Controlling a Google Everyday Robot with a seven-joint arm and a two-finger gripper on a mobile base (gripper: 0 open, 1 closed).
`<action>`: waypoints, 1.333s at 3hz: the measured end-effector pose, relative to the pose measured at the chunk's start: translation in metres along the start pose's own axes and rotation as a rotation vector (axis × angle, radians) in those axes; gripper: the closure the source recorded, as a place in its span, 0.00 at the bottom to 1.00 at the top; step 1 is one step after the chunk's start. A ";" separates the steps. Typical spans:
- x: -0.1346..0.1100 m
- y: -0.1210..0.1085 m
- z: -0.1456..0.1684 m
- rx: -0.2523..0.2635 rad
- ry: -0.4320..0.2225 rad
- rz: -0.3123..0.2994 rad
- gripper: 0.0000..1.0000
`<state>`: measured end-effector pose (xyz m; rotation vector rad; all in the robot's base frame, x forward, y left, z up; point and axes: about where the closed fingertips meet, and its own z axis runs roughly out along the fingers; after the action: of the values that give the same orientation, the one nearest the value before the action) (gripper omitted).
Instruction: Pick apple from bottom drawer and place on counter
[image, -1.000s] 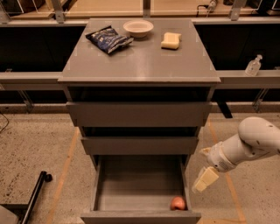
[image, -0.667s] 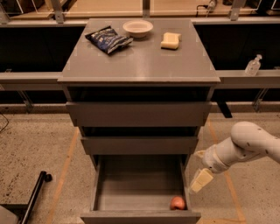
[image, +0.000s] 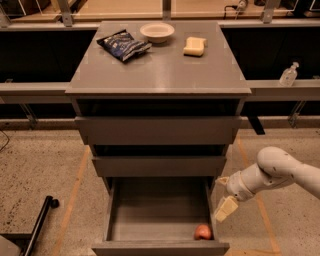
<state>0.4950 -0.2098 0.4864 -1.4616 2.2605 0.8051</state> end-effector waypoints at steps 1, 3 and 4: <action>0.008 -0.004 0.007 0.002 0.068 0.025 0.00; 0.073 -0.045 0.030 0.052 0.246 0.107 0.00; 0.110 -0.071 0.046 0.097 0.291 0.164 0.00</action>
Offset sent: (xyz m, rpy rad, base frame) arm 0.0143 -0.0553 -0.0742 -0.2115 0.1024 -0.0515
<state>0.5117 -0.2828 0.3696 -1.4425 2.6227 0.5454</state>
